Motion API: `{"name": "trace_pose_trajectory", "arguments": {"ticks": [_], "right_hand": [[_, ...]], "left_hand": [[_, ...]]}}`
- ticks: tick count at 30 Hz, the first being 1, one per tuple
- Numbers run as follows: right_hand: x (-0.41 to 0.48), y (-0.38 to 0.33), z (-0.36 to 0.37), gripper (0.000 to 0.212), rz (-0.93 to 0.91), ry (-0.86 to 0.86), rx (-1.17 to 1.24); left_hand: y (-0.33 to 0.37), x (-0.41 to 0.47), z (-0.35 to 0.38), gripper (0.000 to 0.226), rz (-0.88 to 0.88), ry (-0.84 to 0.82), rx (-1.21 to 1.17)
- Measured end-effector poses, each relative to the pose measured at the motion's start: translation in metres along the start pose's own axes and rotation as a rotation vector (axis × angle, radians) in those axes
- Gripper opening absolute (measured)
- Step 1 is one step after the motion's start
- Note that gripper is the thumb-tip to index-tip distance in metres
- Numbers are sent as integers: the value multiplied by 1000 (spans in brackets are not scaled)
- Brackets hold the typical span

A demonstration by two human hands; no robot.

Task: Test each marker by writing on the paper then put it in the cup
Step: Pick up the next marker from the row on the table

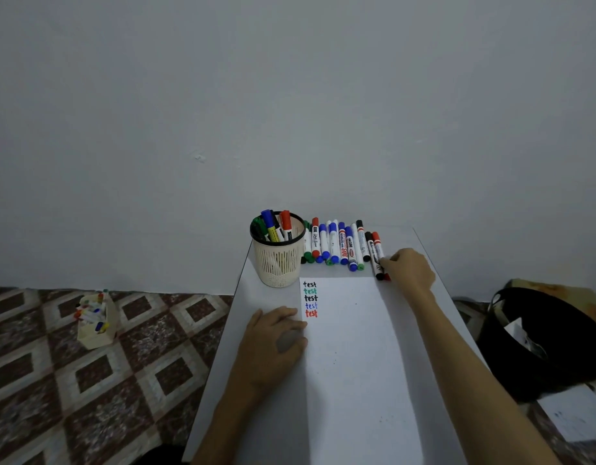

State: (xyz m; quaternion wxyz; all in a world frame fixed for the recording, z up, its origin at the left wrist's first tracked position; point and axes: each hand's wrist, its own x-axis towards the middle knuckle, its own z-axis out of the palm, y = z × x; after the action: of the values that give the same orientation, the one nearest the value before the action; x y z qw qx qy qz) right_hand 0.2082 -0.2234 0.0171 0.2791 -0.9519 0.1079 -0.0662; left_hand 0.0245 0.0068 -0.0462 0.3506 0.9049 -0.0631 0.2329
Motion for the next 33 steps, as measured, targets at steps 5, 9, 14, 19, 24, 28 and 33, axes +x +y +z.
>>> {"name": "trace_pose_trajectory", "arguments": {"ticks": [5, 9, 14, 19, 24, 28, 33], "right_hand": [[-10, -1, -1, 28, 10, 178, 150], [-27, -12, -18, 16, -108, 364, 868], [-73, -26, -32, 12, -181, 43, 1345], [-137, -40, -2, 14, -282, -429, 1165], [-159, -53, 13, 21, -352, -673, 1115], [-156, -57, 8, 26, -433, -696, 973], [-156, -61, 9, 32, -413, -755, 1009]], "left_hand": [[2, 0, -1, 45, -18, -23, -15], [4, 0, -3, 46, -31, -21, -13], [13, 0, -6, 59, -161, 10, -129], [25, 2, -18, 56, -144, -35, -292], [23, -4, -18, 23, -31, 36, -255], [25, -3, -14, 24, -52, 4, -269], [19, -3, -14, 30, -49, 40, -304]]}}
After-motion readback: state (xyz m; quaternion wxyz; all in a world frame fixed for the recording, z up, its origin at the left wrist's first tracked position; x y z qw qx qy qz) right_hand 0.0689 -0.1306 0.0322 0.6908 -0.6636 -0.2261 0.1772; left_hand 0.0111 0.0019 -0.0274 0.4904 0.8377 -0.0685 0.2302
